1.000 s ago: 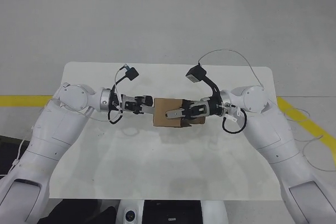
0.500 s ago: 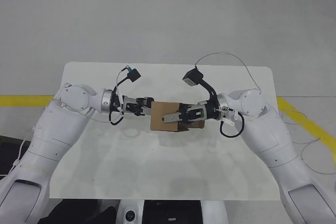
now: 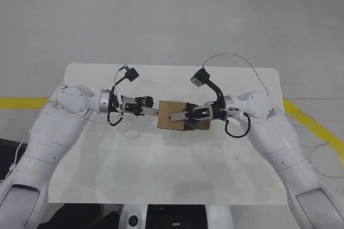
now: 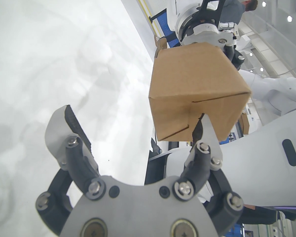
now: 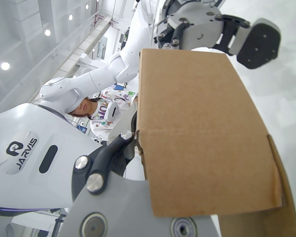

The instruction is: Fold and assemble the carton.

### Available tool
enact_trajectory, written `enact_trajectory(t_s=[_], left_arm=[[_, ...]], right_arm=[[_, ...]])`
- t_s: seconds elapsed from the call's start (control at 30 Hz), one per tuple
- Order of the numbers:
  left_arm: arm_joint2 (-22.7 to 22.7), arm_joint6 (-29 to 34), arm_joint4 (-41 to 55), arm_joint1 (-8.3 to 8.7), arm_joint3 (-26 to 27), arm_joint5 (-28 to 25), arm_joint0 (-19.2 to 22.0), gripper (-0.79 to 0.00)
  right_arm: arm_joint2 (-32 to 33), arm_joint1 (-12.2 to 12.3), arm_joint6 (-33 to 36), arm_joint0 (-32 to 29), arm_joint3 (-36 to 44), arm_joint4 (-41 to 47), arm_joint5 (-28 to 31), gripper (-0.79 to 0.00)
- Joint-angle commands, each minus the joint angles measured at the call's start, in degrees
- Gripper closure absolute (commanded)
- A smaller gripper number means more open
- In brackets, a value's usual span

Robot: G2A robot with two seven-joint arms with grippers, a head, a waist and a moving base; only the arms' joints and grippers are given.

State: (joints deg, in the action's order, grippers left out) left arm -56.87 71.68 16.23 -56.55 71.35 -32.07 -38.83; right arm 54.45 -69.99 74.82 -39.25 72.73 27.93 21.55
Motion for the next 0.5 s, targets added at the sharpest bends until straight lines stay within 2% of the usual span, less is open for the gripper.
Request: enact_trajectory(t_s=[0.0,0.2,0.47], left_arm=[[-1.0,-0.67,-2.08,0.39,0.57,-0.39,-0.44,-0.785],[-4.49,-3.69,-10.98,1.81,4.35,-3.04,-2.66,-0.785],[-8.19,-9.11,-23.98,3.36,8.75,-6.75,-6.31,-0.785]], right_arm=[[-0.31,-0.04,-0.35,0.43,-1.32,-0.93,-1.44,0.0],[-2.94,-0.73,-1.4,2.75,-5.73,-4.22,-5.93,0.0],[-8.48,-2.95,-3.34,6.95,-13.37,-7.28,-10.11,0.0]])
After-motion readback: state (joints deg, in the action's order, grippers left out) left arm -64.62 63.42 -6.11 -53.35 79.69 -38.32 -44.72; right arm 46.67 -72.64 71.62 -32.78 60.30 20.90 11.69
